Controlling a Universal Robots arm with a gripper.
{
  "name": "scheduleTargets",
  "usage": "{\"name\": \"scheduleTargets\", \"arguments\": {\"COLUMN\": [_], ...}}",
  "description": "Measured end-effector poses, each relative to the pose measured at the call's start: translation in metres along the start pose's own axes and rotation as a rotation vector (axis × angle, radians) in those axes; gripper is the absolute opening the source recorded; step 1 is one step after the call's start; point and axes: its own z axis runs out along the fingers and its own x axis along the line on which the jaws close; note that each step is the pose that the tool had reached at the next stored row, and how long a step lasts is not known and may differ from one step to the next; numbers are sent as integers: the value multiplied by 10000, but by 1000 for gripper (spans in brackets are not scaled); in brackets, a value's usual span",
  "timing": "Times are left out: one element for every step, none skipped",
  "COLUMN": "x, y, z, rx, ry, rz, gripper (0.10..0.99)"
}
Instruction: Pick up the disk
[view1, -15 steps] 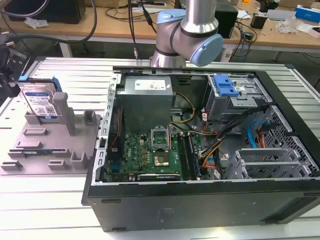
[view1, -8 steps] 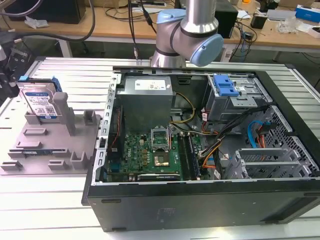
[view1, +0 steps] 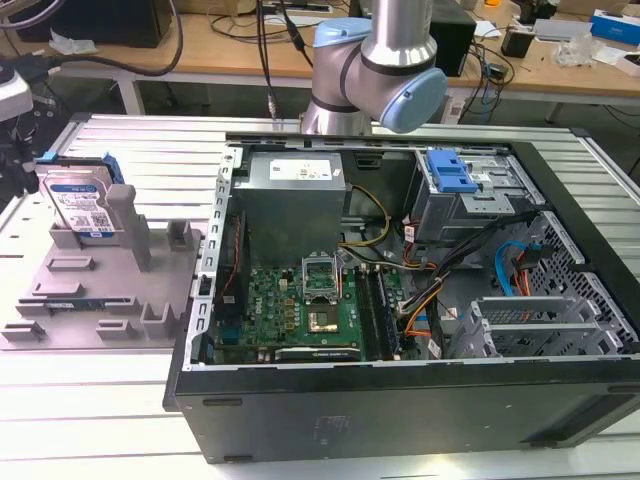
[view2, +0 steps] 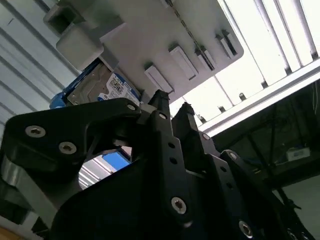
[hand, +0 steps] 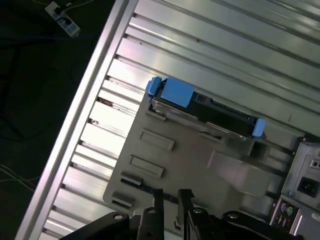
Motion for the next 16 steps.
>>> {"name": "scheduleTargets", "arguments": {"x": [-1,-2,-4,-5,-8,-9,-15,-17,-18,-20,-23,-25,-25,-26,-27,-27], "y": [0,-1,-1,-2,-3,-4,-6,-7,-7,-8,-9,-10,-11,-11,-11,-11], "z": [0,0,0,0,-1,-1,-1,0,-1,0,0,0,0,0,0,0], "rx": [-3,-7,-11,-14,-18,-20,-28,-30,-32,-32,-33,-35,-36,-35,-35,-35], "ry": [4,7,10,13,17,18,20,21,25,27,30,34,38,43,49,56], "rz": [-154,-302,-454,-580,-748,-862,-1114,-1229,-1369,-1467,-1588,-1778,-1926,-2078,-2285,-2486], "gripper": [235,294,357,357,416,475,541,541,541,541,541,541,541,541,541,541]}}
